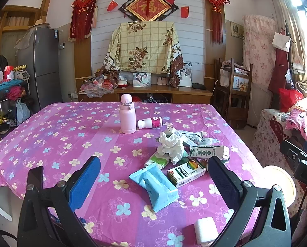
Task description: Collect trash
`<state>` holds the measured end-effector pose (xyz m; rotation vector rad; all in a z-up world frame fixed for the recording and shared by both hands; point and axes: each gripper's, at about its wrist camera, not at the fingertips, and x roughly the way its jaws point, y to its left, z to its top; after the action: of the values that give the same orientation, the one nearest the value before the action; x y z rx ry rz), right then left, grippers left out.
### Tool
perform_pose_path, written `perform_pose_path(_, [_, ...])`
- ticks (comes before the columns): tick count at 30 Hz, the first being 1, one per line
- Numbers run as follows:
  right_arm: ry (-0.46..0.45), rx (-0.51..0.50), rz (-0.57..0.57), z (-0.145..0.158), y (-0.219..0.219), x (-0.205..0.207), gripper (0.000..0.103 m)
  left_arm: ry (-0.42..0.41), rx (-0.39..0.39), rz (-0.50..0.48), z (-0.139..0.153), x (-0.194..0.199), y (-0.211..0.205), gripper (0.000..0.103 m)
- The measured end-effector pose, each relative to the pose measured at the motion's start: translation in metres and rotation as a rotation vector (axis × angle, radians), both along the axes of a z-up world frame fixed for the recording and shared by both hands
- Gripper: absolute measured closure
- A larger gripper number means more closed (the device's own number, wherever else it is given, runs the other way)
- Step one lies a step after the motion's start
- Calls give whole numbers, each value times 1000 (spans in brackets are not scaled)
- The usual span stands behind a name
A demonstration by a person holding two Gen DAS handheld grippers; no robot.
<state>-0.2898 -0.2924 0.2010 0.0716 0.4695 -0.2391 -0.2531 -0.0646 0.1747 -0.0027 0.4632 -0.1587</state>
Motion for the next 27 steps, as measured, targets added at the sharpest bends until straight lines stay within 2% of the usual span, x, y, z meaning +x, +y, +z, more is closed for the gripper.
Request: perform_pose_path(27, [29,4,11,-10,1,6,0,22,2,-4,-6,6,-1,0])
